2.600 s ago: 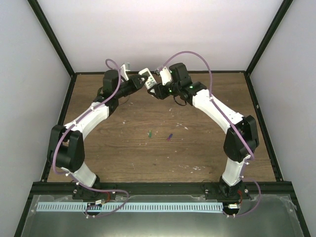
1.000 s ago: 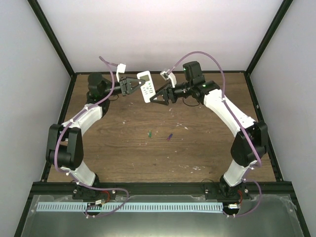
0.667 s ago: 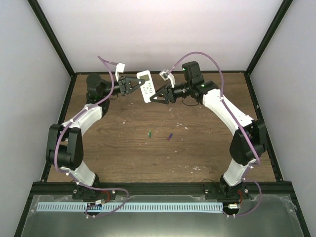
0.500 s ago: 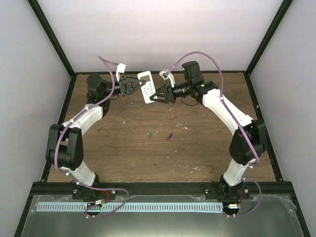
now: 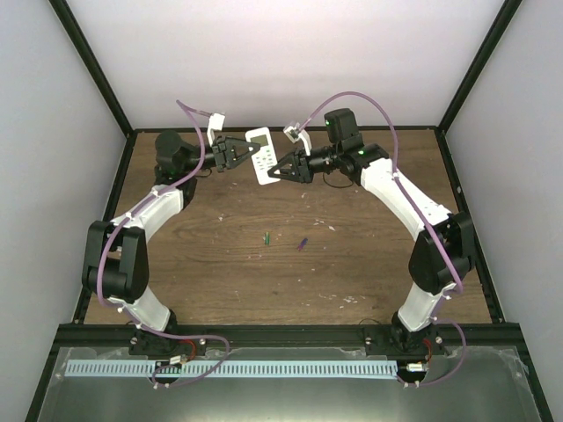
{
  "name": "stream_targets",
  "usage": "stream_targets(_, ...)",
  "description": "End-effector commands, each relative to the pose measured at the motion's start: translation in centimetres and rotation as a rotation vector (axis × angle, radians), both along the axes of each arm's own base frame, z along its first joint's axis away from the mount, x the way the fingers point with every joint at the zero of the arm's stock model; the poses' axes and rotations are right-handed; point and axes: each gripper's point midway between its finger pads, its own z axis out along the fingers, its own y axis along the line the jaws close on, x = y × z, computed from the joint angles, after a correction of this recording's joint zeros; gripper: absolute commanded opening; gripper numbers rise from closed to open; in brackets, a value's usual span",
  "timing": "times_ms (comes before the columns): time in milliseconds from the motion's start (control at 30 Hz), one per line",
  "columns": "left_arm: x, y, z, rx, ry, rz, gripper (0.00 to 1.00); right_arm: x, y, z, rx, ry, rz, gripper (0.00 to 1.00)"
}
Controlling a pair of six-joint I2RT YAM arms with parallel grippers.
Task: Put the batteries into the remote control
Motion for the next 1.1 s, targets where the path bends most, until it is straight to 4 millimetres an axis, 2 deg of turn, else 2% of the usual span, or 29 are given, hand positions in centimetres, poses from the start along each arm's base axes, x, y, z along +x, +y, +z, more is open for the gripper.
stream_targets(0, -0.4, -0.2, -0.2, 0.005, -0.035, -0.019, 0.1, -0.3, 0.2, 1.1, 0.026, -0.018, 0.027, 0.15)
stream_targets(100, -0.4, -0.3, -0.3, 0.007, -0.036, -0.024, 0.14, -0.3, 0.3, 1.1, 0.03, -0.017, 0.031, 0.12)
stream_targets(233, -0.4, -0.4, -0.3, 0.008, -0.039, -0.022, 0.25, -0.2, 0.2, 1.2, 0.029, -0.02, 0.026, 0.09)
stream_targets(567, 0.3, 0.2, -0.7, 0.033, -0.03, 0.031, 0.65, 0.4, -0.1, 0.7, -0.006, -0.029, -0.022, 0.02)
stream_targets(767, 2.6, 3.3, -1.1, 0.088, -0.002, 0.257, 0.78, 2.0, -1.2, -0.9, -0.113, -0.06, -0.144, 0.02)
stream_targets(933, 4.2, 5.8, -0.4, 0.165, 0.042, 0.488, 0.81, 5.0, -3.0, -3.2, -0.334, -0.173, -0.359, 0.01)
stream_targets(1067, 5.8, 8.1, -0.7, 0.164, 0.244, 0.666, 0.82, 6.2, -3.4, -4.5, -0.547, -0.343, -0.491, 0.01)
